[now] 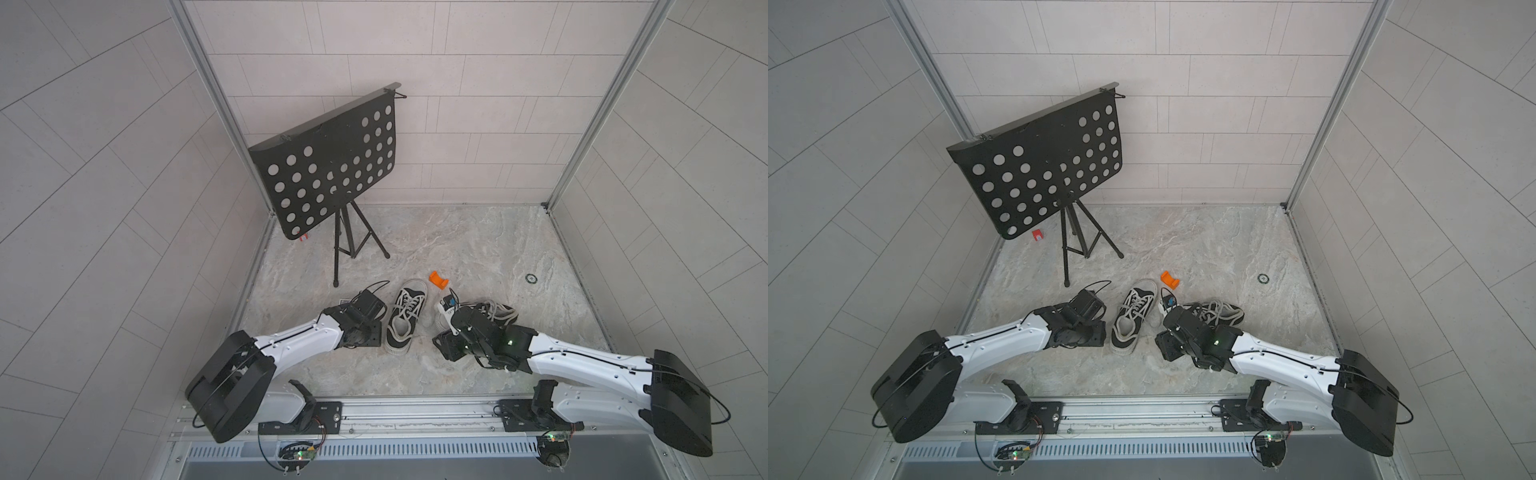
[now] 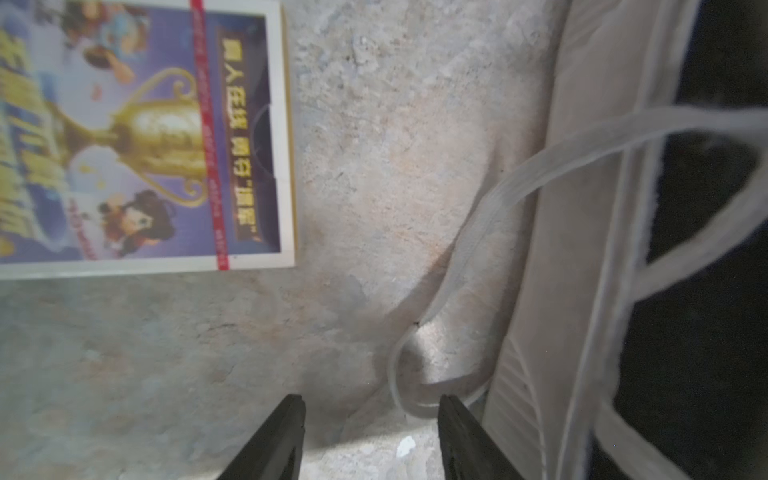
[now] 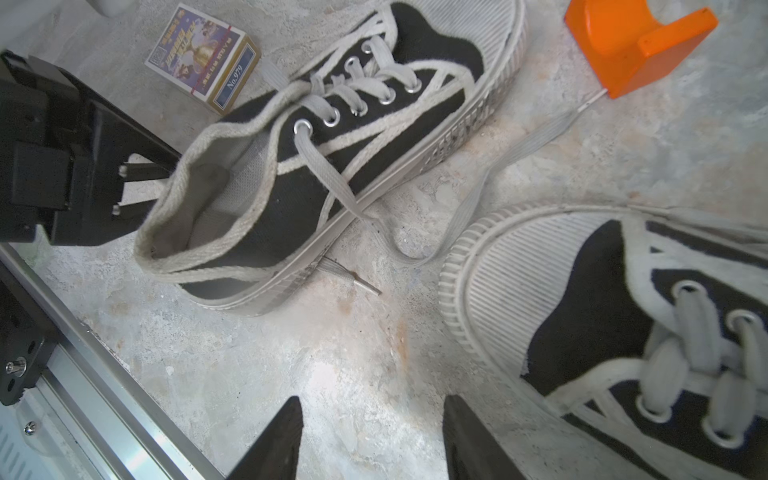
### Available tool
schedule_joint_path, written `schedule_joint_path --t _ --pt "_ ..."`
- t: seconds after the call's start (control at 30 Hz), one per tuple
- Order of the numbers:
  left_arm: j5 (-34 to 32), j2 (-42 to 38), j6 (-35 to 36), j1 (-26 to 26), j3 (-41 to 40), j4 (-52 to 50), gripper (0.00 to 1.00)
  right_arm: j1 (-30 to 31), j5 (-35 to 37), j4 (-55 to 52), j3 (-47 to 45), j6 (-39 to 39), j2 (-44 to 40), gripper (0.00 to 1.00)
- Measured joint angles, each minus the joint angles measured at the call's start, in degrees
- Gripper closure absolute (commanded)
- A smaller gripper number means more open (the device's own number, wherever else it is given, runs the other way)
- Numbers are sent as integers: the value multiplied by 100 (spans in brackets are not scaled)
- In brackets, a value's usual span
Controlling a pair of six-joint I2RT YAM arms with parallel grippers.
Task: Tie the shoes
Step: Cross the shoelace with the shoelace.
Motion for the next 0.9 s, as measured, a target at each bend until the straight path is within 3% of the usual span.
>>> schedule_joint_path --t 0.23,0.33,0.63,0.9 --pt "55 238 17 -72 120 208 88 35 114 61 0 44 -7 42" --pt "306 79 0 -72 46 313 95 37 153 63 -2 37 -76 42" --pt "1388 -1611 153 -72 -28 380 100 37 105 149 -116 -426 -927 40" --pt "2275 -2212 74 -72 334 223 100 37 -756 1045 -483 -1220 -1405 39"
